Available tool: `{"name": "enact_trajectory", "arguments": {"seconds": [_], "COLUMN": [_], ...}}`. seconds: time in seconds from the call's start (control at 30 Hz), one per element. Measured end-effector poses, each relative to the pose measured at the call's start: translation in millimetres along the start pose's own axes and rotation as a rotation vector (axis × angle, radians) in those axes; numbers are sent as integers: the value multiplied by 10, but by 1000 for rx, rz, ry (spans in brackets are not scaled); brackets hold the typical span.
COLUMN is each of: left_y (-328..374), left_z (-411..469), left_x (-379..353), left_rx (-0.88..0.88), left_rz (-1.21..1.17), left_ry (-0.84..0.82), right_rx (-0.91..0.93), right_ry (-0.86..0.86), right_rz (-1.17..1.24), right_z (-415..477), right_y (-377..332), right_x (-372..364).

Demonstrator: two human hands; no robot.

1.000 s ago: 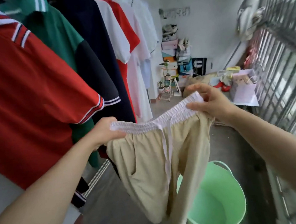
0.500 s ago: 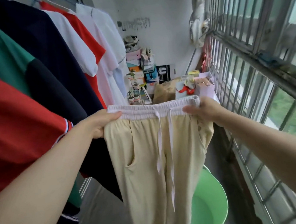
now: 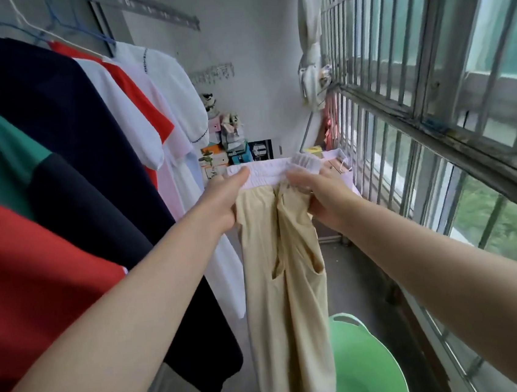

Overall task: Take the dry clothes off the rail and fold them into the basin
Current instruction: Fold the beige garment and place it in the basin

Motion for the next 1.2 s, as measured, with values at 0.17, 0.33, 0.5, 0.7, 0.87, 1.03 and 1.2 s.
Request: {"name": "enact_trajectory", "arguments": {"seconds": [0.17, 0.33, 0.5, 0.7, 0.87, 1.03, 1.2], "left_y": [228, 227, 368, 541, 502, 288, -453], "left_z": [35, 196, 159, 15, -55, -90, -87], "left_x": [-276, -241, -65, -205, -265, -160, 13], "left_rx": [-240, -384, -422, -421, -439, -392, -167], "left_rz": [111, 329, 198, 205, 178, 24, 272], "left_ry": [-245, -92, 202, -83, -215, -232, -329], "right_rx": [131, 102, 112, 108, 9, 69, 49], "right_ry": [-19, -114, -133, 209, -195, -35, 38], "right_rz": [-128, -164, -225, -440, -344, -84, 10], "right_z": [84, 108, 108, 190, 107, 136, 203], "right_y": [-246, -295, -239, 17, 3, 7, -84], "right_x": [-178, -270, -235, 265, 87, 46, 7]}}
Point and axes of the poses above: each hand's wrist, its own z-axis towards the middle knuckle, its own x-axis out of the back of the hand, y = z × x, the point moved 6 cm from there along z, towards the middle knuckle, and after that the axes turned 3 degrees about -y, right-handed, at the moved point
